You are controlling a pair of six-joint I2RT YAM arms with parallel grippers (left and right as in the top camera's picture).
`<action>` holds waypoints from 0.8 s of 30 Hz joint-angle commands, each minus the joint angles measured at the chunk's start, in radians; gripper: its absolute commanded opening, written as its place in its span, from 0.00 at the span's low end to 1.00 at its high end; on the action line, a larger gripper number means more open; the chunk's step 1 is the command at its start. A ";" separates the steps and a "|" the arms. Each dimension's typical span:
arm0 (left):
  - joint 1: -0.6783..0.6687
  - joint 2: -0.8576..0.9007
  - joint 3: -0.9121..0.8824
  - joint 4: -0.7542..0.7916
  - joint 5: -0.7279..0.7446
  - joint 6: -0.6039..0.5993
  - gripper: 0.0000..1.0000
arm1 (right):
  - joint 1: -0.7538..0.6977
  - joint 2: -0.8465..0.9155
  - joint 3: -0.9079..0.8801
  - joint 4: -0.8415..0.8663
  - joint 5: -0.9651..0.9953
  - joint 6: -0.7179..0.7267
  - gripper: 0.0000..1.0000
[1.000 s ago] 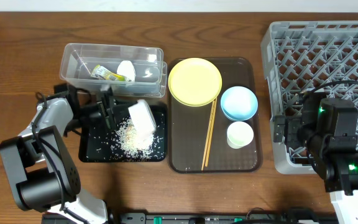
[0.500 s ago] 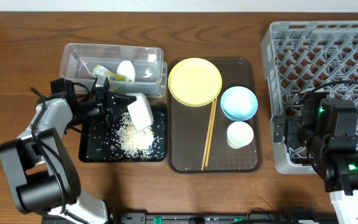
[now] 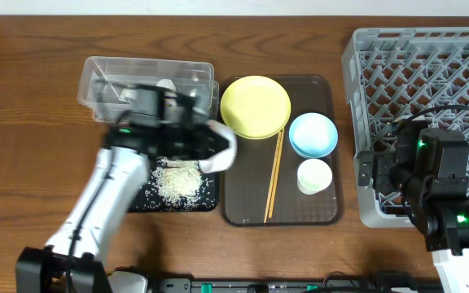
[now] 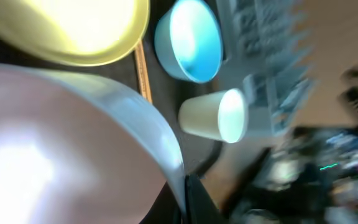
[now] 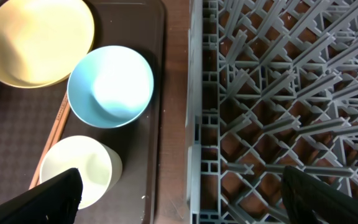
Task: Sort waste into correct bins and load items into the dishwasher rack
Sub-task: 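Set emptied pink bowl back on brown tray with left gripper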
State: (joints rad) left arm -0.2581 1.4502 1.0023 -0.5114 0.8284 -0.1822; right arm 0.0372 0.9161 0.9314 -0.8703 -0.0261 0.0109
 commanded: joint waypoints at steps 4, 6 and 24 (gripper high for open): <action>-0.293 0.064 0.004 0.064 -0.526 0.006 0.06 | 0.013 -0.002 0.019 0.002 -0.001 0.003 0.99; -0.353 0.102 0.004 0.084 -0.594 0.005 0.06 | 0.013 -0.002 0.019 0.002 -0.001 0.003 0.99; -0.438 0.151 0.071 0.159 -0.567 0.006 0.43 | 0.013 -0.002 0.019 0.002 -0.001 0.003 0.99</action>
State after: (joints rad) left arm -0.6960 1.6520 1.0145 -0.3573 0.2405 -0.1822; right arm 0.0372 0.9161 0.9321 -0.8703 -0.0261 0.0109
